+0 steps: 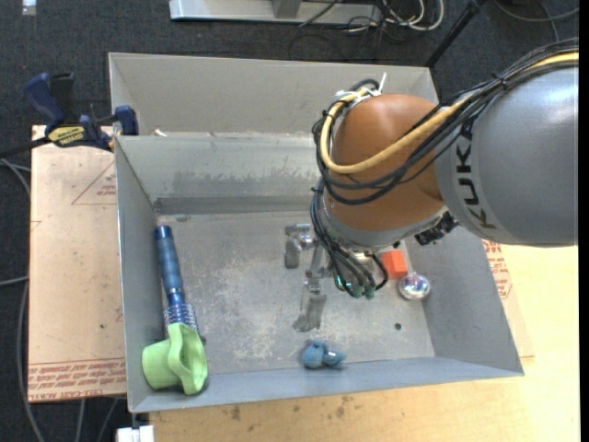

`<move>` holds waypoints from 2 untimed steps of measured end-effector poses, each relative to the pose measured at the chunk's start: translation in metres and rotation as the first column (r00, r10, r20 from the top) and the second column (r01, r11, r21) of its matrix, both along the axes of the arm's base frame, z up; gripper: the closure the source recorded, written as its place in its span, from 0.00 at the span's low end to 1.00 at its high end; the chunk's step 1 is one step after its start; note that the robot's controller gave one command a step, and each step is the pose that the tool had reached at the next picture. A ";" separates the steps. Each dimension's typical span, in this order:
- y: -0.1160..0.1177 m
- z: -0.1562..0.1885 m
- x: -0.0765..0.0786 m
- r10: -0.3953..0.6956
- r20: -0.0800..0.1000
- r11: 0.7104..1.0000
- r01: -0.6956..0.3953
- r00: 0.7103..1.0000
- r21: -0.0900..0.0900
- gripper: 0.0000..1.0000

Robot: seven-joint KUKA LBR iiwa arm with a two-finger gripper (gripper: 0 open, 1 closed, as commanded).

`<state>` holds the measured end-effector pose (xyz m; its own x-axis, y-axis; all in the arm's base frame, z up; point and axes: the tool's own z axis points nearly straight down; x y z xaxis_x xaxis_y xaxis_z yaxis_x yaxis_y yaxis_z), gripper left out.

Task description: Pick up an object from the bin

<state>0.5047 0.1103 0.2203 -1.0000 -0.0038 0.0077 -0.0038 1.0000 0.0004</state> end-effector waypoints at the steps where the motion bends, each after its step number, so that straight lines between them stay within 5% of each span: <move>1: -0.061 -0.004 0.045 0.168 0.011 0.986 -0.168 0.986 -0.002 0.00; 2: 0.064 -0.009 -0.001 0.246 0.007 0.969 -0.246 0.969 0.004 0.00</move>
Offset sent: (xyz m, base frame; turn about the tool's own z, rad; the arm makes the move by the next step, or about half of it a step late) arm 0.0432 -0.0594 -0.0040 -0.1733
